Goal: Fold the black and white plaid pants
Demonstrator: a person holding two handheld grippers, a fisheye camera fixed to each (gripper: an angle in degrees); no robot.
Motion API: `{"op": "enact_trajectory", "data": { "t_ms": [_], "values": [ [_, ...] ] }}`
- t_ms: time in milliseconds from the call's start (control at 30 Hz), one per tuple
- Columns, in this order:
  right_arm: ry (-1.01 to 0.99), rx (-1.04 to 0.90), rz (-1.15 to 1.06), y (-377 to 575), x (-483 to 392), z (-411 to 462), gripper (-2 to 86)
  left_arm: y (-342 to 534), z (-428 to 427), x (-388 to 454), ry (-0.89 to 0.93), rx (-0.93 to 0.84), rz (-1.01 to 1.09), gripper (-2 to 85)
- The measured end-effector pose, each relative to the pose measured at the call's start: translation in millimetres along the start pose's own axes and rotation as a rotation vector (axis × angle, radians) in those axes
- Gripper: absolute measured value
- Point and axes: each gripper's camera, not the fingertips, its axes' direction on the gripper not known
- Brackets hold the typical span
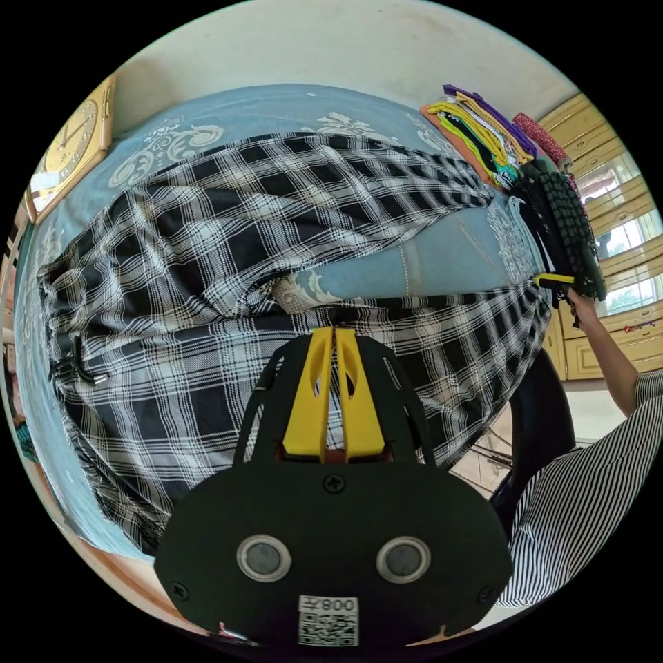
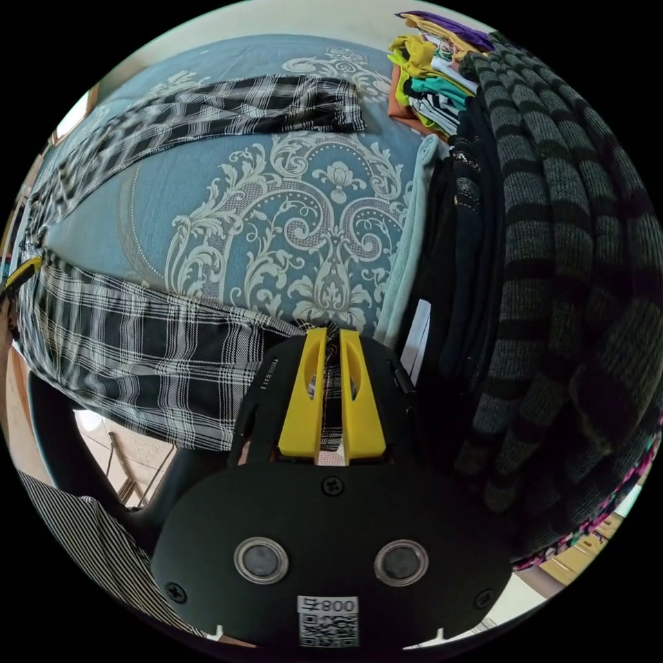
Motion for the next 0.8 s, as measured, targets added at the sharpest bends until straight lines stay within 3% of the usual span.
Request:
{"op": "enact_trajectory", "data": {
  "t_ms": [300, 800],
  "values": [
    [0.019, 0.059, -0.022, 2, 4, -18, -0.1, -3, -31, -1, -0.008, 0.120, -0.058, 0.3],
    [-0.039, 0.093, 0.054, -6, 22, -30, -0.2, -3, -26, -21, -0.018, 0.123, -0.165, 1.3]
  ]
}}
